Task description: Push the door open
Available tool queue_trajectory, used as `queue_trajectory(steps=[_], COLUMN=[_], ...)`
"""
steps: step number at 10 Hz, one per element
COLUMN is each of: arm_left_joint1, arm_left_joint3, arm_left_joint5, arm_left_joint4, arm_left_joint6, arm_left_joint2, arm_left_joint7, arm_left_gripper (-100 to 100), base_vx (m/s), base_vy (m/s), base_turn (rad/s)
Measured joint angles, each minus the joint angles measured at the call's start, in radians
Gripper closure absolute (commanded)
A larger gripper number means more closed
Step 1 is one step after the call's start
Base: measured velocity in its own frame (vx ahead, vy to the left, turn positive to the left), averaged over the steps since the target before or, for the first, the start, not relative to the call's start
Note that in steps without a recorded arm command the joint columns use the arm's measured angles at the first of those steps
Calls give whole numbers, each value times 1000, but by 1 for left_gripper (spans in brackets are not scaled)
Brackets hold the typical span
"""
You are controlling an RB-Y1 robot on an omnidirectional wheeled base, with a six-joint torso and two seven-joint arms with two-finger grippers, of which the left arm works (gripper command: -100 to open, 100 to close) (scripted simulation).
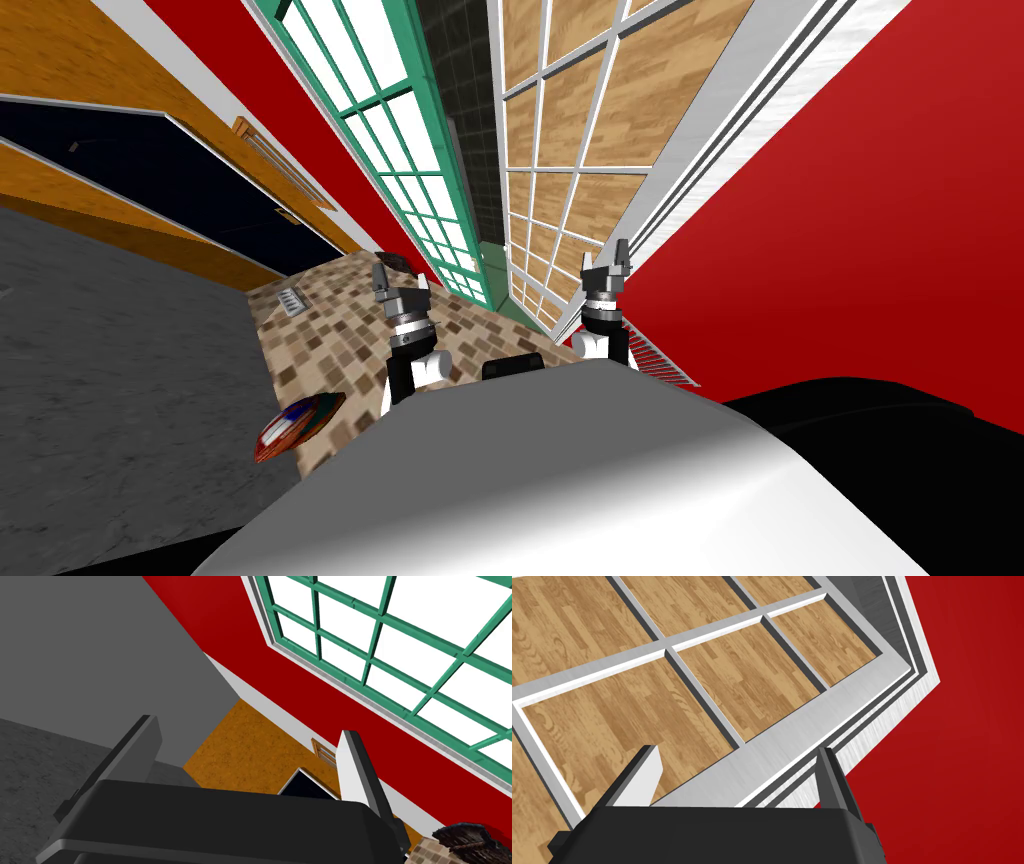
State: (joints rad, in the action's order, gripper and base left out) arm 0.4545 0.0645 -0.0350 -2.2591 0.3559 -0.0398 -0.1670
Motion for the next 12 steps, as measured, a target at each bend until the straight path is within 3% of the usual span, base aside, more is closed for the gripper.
queue_trajectory(steps=[6,12], arm_left_joint1=[-18,-50], arm_left_joint3=[58,121], arm_left_joint5=[-66,-129], arm_left_joint4=[109,245], arm_left_joint6=[52,113], arm_left_joint2=[42,66], arm_left_joint7=[-85,-168], arm_left_gripper=[-100,-100], base_vx=[96,81], base_vy=[80,75], base_turn=[-94,-101])
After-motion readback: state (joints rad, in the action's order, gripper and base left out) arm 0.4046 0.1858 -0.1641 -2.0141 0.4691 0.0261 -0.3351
